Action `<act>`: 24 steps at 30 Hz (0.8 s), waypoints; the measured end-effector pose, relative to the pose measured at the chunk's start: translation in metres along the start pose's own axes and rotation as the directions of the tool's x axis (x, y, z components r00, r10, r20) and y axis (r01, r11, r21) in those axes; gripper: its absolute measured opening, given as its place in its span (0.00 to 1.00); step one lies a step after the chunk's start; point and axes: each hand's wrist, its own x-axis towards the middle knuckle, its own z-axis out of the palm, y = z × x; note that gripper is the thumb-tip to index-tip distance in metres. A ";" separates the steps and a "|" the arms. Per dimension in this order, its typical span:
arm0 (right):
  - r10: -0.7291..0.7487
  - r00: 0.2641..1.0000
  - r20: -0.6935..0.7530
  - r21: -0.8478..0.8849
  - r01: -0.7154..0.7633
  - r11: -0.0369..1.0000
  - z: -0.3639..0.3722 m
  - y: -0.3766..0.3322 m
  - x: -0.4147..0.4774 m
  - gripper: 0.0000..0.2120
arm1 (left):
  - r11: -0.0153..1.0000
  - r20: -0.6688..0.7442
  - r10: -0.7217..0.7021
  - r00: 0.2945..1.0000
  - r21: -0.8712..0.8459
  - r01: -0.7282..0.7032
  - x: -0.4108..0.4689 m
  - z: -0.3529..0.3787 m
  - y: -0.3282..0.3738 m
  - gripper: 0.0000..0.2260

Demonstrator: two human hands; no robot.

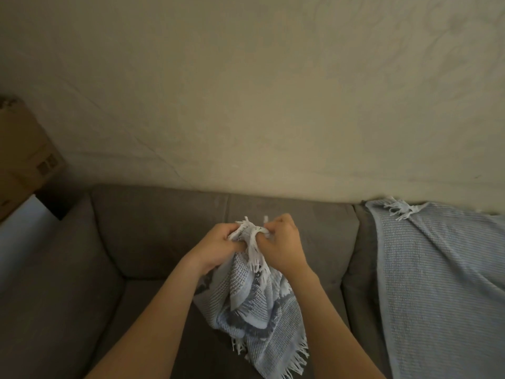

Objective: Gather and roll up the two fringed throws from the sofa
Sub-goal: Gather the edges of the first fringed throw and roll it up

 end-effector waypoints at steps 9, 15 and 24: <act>-0.008 0.981 0.196 0.072 -0.006 0.997 -0.007 0.001 0.001 0.16 | 0.999 -0.031 -0.051 0.998 0.008 0.052 0.001 -0.015 -0.004 0.03; 0.039 0.975 0.218 0.065 -0.055 0.996 -0.003 -0.003 0.004 0.12 | 0.995 -0.211 -0.078 0.974 -0.077 0.063 0.011 -0.017 -0.013 0.05; 0.089 0.991 0.099 0.067 -0.096 0.993 -0.002 -0.006 0.013 0.05 | 0.985 -0.208 -0.067 0.976 -0.167 0.032 0.014 -0.016 -0.023 0.07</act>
